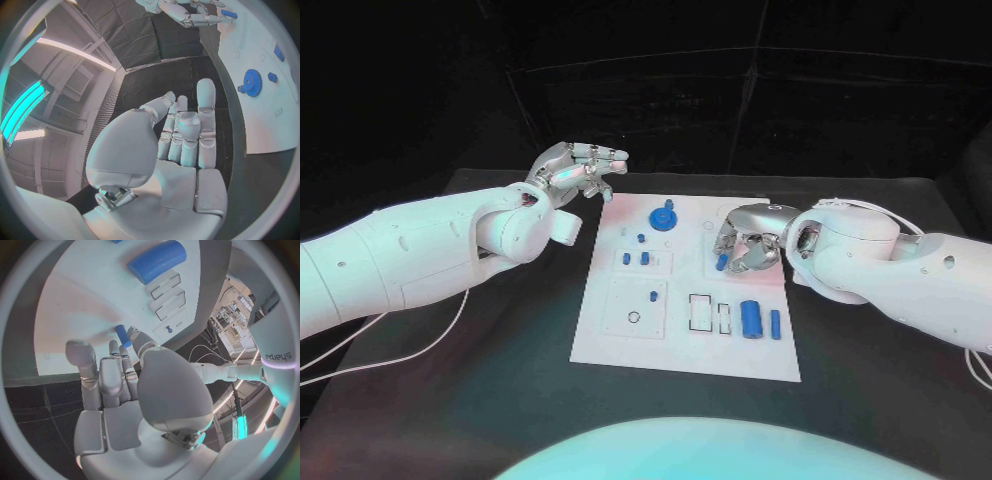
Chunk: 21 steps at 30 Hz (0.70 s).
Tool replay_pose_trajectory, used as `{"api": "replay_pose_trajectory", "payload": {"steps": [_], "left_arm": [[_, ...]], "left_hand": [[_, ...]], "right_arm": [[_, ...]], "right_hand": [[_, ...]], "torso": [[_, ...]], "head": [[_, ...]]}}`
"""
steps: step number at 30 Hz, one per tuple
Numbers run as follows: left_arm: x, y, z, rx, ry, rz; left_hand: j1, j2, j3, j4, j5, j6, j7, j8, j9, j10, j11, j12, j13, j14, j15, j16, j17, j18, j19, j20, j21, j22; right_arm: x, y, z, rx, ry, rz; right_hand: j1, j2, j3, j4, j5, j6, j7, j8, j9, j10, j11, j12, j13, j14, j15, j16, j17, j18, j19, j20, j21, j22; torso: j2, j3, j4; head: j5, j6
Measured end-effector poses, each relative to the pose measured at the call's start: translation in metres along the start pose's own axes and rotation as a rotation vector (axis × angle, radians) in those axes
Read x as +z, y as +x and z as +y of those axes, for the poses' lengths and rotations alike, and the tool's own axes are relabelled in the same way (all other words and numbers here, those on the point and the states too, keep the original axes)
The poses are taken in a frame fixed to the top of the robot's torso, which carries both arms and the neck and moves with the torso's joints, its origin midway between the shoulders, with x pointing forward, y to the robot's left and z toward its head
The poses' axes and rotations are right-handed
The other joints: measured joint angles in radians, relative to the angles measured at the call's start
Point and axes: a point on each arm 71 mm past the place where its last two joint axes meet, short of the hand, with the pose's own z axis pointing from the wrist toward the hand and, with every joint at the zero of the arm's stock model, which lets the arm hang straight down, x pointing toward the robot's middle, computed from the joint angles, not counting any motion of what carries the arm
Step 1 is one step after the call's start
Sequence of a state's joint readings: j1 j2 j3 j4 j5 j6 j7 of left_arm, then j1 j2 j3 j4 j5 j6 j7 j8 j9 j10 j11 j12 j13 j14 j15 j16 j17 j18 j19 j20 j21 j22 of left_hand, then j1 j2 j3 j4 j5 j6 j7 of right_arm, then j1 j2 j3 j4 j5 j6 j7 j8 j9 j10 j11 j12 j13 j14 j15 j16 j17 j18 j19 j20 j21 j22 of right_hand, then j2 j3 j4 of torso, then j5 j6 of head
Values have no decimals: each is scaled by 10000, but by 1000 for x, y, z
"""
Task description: Assemble the parts on the task board
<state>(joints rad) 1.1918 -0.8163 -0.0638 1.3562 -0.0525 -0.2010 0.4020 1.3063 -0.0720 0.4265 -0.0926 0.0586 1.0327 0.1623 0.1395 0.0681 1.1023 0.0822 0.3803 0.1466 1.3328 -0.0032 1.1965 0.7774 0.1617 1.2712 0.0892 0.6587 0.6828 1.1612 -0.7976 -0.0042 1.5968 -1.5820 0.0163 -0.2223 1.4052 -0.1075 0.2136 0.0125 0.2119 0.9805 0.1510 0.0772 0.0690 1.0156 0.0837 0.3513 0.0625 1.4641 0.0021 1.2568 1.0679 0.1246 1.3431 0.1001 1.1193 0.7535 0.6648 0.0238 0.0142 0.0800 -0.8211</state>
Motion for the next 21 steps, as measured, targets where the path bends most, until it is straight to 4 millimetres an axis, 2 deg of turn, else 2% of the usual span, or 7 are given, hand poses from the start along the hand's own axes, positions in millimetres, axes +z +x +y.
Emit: {"api": "replay_pose_trajectory", "payload": {"steps": [4, 13, 16, 21], "left_arm": [[0, 0, 0, 1, -1, -1], [0, 0, 0, -1, -5, 5], [0, 0, 0, -2, -6, 8], [0, 0, 0, -4, -7, 12]], "left_hand": [[0, 0, 0, 0, 0, 0, 0, 0, 0, 0, 0, 0, 0, 0, 0, 0, 0, -1, 0, 0, 0, 0], [0, 0, 0, 0, 0, 0, 0, 0, 0, 0, 0, -1, 0, 0, 0, 0, 0, 0, 0, 0, 0, 1], [0, 0, 0, 0, 0, 0, 0, 0, 0, 1, 0, -1, -1, 0, 0, 0, 0, 0, 0, 0, 0, 1], [0, 0, 0, 0, 0, 0, 0, 0, 0, 1, 0, -1, -1, 0, 0, 0, 0, 0, 0, 0, 0, 1]], "right_arm": [[2, 2, 2, -24, -40, 94], [5, 5, 3, -68, -86, 157], [6, 5, 3, -81, -91, 147], [6, 5, 2, -99, -95, -37]], "right_hand": [[99, 99, 271, 16, -98, 246, -28, 41, 9, 357, -34, -172, 0, 26, -43, 0, 8, 0, 123, -57, 140, 206], [79, 158, 729, 130, -163, 654, -28, 154, 19, 852, -103, -496, 2, 26, -42, 180, 199, -1, 280, -72, 348, 564], [56, 215, 938, 140, -260, 863, -60, 236, 31, 1018, -124, -593, 1, 28, -115, 312, 362, -1, 387, -110, 503, 793], [211, 429, 1469, 106, -893, 1207, -160, 314, 30, 1421, -210, -728, 1, 46, -205, 561, 709, 0, 548, -195, 821, 1306]], "torso": [[0, 0, 0], [-1, -5, -1], [-3, -7, -1], [-4, -7, -1]], "head": [[-5, -14], [-11, -28], [-7, -38], [12, -51]]}}
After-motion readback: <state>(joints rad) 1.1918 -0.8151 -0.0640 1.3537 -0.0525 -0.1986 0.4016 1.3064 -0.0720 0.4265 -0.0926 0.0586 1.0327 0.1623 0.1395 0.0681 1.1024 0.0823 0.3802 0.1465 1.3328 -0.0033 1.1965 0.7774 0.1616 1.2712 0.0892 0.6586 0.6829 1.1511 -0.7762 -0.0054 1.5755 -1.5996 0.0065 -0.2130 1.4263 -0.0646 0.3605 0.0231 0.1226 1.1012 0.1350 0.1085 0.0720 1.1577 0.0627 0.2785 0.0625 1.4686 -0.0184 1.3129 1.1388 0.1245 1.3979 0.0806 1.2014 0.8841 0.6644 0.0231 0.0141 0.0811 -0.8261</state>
